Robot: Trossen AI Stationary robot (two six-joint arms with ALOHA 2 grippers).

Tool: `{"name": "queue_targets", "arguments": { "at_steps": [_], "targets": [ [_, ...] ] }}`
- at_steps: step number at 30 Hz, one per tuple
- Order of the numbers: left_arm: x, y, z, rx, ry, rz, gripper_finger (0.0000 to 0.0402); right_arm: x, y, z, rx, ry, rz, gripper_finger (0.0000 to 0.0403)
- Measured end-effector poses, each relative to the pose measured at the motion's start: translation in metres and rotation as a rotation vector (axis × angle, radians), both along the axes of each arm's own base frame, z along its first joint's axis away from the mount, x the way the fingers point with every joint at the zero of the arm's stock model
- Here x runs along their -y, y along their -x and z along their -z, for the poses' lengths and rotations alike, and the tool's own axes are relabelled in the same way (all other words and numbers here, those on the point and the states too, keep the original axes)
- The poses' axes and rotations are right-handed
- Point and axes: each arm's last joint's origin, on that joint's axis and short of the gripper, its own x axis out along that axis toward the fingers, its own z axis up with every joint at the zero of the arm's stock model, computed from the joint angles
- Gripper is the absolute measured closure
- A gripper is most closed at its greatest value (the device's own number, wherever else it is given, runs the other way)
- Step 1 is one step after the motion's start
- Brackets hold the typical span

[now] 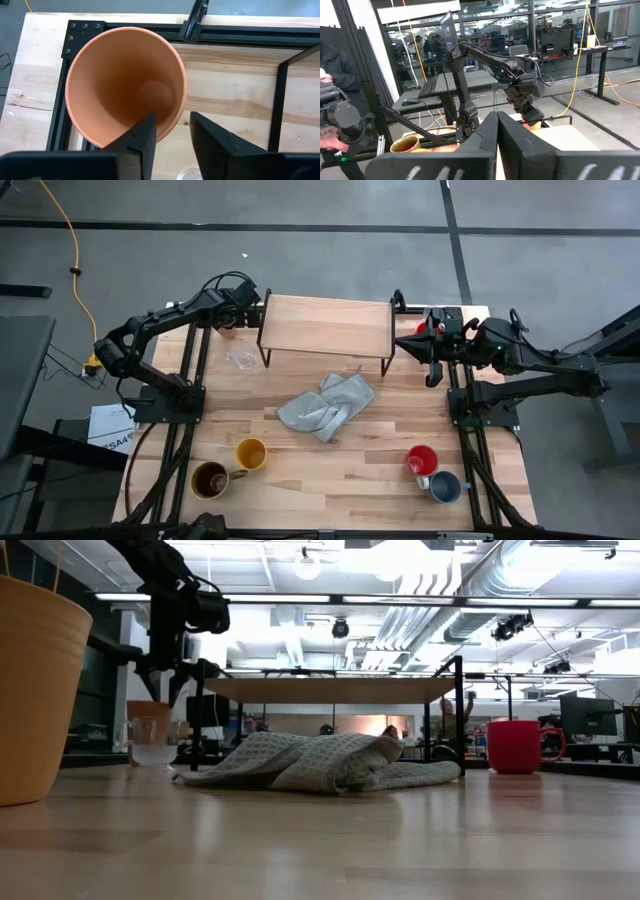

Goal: Stack small to large cups/mugs on shelf
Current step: Put the orange cup on the shelf

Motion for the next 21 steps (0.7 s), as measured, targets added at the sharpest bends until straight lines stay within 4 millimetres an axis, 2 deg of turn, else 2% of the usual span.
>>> {"name": "queue_targets", "arguments": {
  "at_steps": [6,9,15,21],
  "targets": [
    [0.0000,-0.0001,0.0000,0.002,0.001,0.001,0.0284,0.0000,0.0000,0.0000,0.000,0.000,0.000,0.0403],
    [0.0000,-0.0001,0.0000,0.002,0.001,0.001,0.0307,0.0000,-0.0001,0.0000,0.000,0.000,0.000,0.0403],
    [0.0000,-0.0001,0.0000,0.003,0.001,0.000,0.0390,0.0000,-0.0001,0.0000,0.000,0.000,0.000,0.0403],
    [0.0004,0.0001,0.0001,-0.003,0.010,0.013,0.0393,0.0000,0.0000,0.0000,0.000,0.000,0.000,0.0403]
  ]
}}
